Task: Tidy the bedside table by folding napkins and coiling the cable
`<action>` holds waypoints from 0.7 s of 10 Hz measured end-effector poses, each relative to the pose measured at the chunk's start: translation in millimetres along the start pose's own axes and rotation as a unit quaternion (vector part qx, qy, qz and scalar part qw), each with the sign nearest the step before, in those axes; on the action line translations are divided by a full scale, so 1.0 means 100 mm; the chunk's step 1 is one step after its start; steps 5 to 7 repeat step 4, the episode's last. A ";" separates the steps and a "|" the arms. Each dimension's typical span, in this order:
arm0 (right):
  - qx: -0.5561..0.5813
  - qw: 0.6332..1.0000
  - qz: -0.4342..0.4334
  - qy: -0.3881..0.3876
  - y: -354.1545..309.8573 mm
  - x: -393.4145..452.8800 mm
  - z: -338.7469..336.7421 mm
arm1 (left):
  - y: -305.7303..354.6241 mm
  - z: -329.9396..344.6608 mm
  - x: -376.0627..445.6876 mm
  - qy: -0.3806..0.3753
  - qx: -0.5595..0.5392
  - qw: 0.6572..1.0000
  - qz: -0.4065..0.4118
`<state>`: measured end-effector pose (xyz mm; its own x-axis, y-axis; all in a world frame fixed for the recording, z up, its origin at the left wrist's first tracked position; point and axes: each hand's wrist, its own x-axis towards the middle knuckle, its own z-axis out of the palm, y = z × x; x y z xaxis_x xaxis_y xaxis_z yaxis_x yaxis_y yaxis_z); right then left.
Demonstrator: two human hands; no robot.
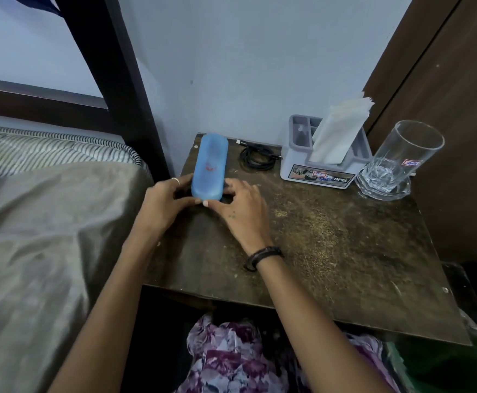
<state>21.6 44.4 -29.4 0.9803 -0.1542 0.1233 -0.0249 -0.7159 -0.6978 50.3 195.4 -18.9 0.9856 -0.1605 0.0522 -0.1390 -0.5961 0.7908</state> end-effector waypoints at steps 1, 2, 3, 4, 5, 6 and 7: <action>-0.008 1.000 -0.001 0.012 -0.02 0.11 0.03 | -0.05 0.00 0.16 -0.003 0.013 1.000 0.016; -0.005 1.000 0.006 0.013 -0.03 0.15 0.02 | -0.06 0.01 0.22 -0.015 0.024 1.000 0.012; 0.006 1.000 0.002 0.000 -0.03 0.11 0.00 | -0.05 0.02 0.16 -0.011 0.036 0.999 -0.003; 0.014 1.000 0.007 -0.026 -0.03 -0.02 -0.08 | 0.07 0.13 -0.10 0.065 0.036 0.997 0.000; 0.014 1.000 0.007 -0.026 -0.03 -0.02 -0.08 | 0.07 0.13 -0.10 0.065 0.036 0.997 0.000; 0.014 1.000 0.007 -0.026 -0.03 -0.02 -0.08 | 0.07 0.13 -0.10 0.065 0.036 0.997 0.000; 0.014 1.000 0.007 -0.026 -0.03 -0.02 -0.08 | 0.07 0.13 -0.10 0.065 0.036 0.997 0.000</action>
